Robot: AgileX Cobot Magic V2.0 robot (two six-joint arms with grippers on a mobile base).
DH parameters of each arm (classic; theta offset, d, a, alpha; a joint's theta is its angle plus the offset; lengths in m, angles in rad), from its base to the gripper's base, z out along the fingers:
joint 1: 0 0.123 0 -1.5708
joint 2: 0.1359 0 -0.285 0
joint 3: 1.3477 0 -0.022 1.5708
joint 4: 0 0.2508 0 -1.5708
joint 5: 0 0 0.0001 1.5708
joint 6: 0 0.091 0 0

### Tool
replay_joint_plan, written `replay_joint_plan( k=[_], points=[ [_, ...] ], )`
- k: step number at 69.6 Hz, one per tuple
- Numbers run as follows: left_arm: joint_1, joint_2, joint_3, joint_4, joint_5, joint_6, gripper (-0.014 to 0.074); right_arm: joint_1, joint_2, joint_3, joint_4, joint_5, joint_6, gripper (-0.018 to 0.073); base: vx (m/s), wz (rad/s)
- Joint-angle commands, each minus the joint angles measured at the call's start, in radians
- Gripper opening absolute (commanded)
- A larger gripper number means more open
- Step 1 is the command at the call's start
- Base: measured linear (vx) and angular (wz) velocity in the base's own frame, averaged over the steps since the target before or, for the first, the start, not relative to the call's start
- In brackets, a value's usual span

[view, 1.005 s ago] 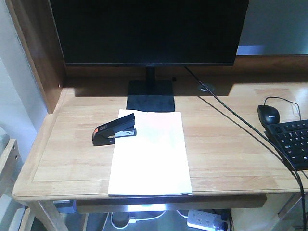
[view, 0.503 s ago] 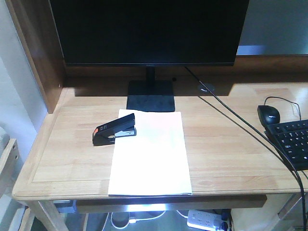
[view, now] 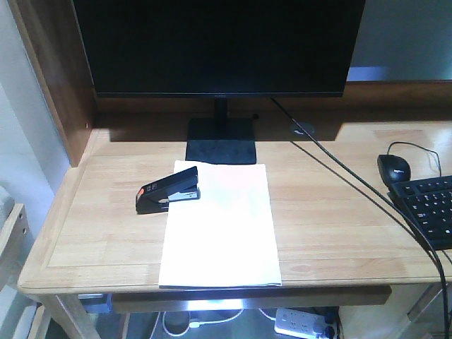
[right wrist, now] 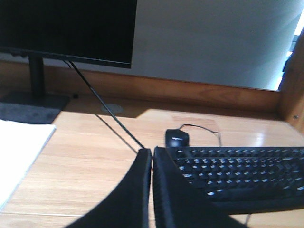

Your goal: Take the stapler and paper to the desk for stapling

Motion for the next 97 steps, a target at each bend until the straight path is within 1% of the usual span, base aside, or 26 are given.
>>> replay_joint_plan(
  k=[1, 5, 9, 17, 29, 97],
  points=[
    [-0.004, -0.015, 0.012, -0.001, -0.078, -0.011, -0.0006, -0.005, -0.015, 0.021, 0.0, -0.136, 0.092, -0.001, 0.0, 0.0],
    [-0.004, -0.015, 0.012, -0.001, -0.078, -0.011, -0.0006, -0.005, -0.015, 0.02, -0.017, -0.127, 0.146, -0.001, 0.0, 0.0],
    [-0.004, -0.015, 0.012, -0.001, -0.078, -0.011, -0.0006, -0.005, -0.015, 0.02, -0.024, -0.126, 0.171, -0.001, 0.0, 0.0],
    [-0.004, -0.015, 0.012, -0.001, -0.078, -0.011, -0.0006, -0.005, -0.015, 0.02, -0.021, -0.126, 0.165, -0.001, 0.0, 0.0],
    [-0.004, -0.015, 0.012, -0.001, -0.078, -0.011, -0.0006, -0.005, -0.015, 0.02, -0.016, -0.124, 0.125, -0.001, 0.0, 0.0],
    [-0.004, -0.015, 0.012, -0.001, -0.078, -0.011, -0.0006, -0.005, -0.015, 0.02, -0.009, -0.123, 0.127, -0.001, 0.0, 0.0]
  ],
)
